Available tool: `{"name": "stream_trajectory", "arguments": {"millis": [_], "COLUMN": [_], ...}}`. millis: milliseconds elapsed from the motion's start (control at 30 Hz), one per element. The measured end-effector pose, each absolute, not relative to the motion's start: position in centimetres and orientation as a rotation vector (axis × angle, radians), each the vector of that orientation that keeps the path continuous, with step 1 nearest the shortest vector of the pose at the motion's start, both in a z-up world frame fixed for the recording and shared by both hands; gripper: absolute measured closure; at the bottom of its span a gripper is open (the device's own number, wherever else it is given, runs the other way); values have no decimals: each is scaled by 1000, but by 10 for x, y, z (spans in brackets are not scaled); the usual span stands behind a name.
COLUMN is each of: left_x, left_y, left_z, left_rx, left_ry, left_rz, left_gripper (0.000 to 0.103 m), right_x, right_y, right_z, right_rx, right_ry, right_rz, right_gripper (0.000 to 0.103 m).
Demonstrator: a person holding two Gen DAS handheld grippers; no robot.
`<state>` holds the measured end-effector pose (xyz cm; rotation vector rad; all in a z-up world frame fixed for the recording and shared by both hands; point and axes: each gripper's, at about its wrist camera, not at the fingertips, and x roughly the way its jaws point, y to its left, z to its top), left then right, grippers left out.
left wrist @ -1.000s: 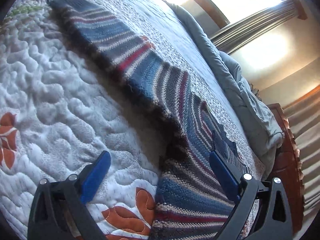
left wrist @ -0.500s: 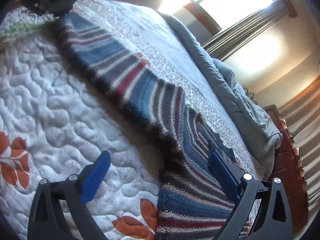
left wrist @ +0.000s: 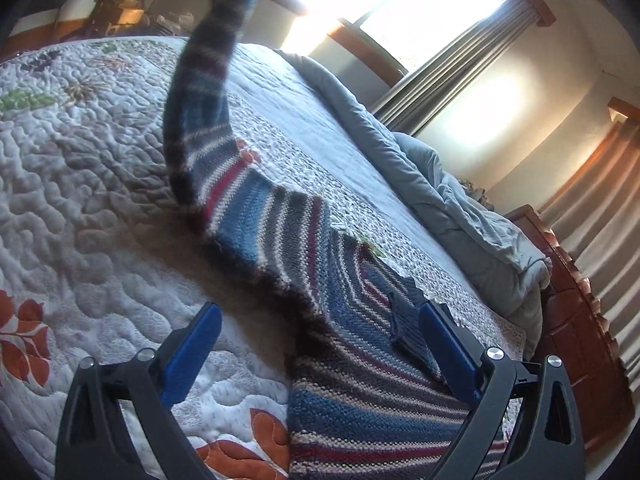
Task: Fold small clothes
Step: 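Lift the sleeve and carry it over the sweater body with the right gripper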
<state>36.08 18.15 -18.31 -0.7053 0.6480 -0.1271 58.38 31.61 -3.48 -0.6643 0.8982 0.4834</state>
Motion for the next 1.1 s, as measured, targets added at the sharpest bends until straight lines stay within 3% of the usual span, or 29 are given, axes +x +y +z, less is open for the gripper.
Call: {"name": "stream_trajectory", "arguments": {"millis": [567, 1100], "left_x": [357, 358], "left_y": [138, 113], "left_z": [-164, -158], "left_rx": [-509, -434], "left_ry": [578, 597], "left_rz": [-145, -176], "left_gripper": [4, 4], "right_x": [576, 569], "right_y": [139, 3], "right_z": [14, -24], "right_rx": [-343, -53], "right_ry": [845, 893], "right_rz": [384, 316], "right_gripper": [95, 95]}}
